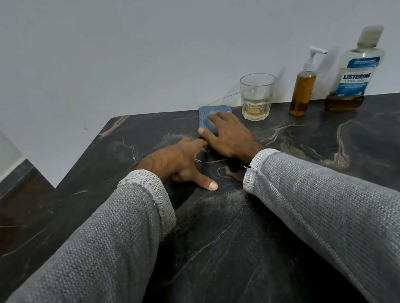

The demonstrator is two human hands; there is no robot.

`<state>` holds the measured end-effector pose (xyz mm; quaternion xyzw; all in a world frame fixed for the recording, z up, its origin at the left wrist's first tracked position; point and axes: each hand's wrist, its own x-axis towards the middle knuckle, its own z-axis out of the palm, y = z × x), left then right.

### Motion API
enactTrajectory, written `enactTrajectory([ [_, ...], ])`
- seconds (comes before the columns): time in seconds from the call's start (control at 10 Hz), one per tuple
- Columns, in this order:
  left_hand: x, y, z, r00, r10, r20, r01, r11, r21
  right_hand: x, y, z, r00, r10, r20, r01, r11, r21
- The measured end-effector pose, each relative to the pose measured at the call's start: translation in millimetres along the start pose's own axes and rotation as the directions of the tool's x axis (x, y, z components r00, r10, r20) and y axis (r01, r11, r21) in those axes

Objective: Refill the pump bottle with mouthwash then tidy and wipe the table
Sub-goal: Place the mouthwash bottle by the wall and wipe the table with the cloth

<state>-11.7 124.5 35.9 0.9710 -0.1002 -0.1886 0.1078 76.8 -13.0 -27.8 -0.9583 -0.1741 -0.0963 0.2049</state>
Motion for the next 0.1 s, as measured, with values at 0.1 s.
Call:
enactTrajectory([
  [0.1,-10.6,0.7,6.1,0.999,0.039,-0.031,-0.042,0.993,-0.109,-22.7,-6.5,-12.1,1.000,0.019,-0.018,-0.018,0.999,0.029],
])
